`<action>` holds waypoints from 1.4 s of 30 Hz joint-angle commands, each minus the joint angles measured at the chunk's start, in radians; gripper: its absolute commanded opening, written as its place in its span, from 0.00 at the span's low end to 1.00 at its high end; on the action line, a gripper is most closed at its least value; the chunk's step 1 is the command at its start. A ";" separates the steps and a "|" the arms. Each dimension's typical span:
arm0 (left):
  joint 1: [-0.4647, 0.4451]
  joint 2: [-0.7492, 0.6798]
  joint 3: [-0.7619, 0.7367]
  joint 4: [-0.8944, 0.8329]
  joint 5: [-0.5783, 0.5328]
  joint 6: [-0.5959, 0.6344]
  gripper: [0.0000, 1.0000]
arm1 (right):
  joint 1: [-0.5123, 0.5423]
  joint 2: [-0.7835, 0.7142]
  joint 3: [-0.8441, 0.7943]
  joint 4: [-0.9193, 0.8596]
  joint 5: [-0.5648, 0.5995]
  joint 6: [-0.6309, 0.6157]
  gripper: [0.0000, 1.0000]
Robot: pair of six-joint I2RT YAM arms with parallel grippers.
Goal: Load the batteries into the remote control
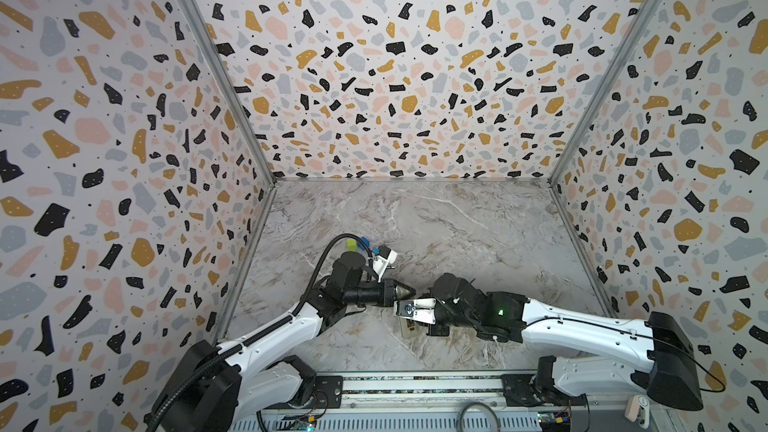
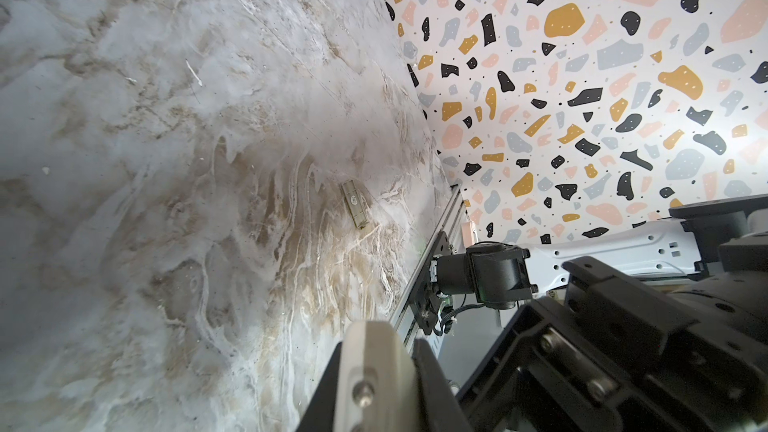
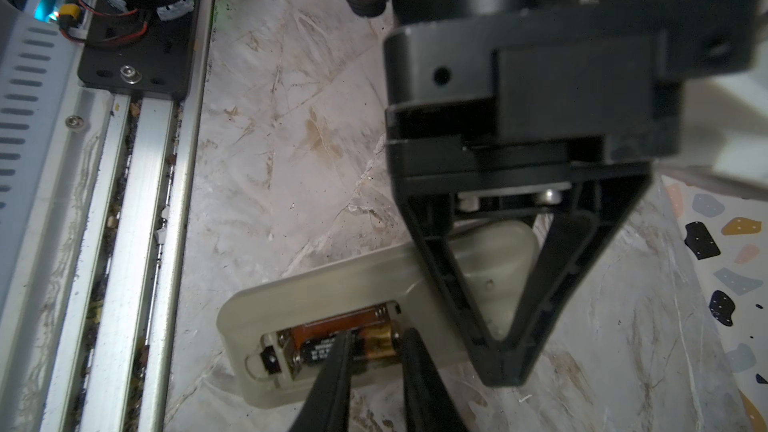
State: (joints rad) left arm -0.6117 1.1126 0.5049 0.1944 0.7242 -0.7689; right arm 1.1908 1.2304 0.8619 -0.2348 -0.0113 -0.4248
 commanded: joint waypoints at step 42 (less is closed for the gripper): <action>-0.004 -0.025 0.028 0.019 0.038 0.021 0.00 | 0.036 0.020 0.014 -0.076 0.138 0.000 0.30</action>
State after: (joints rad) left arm -0.6106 1.1122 0.5049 0.1497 0.6971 -0.7460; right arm 1.2228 1.2678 0.8707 -0.2615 0.0956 -0.4313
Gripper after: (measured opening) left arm 0.234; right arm 0.289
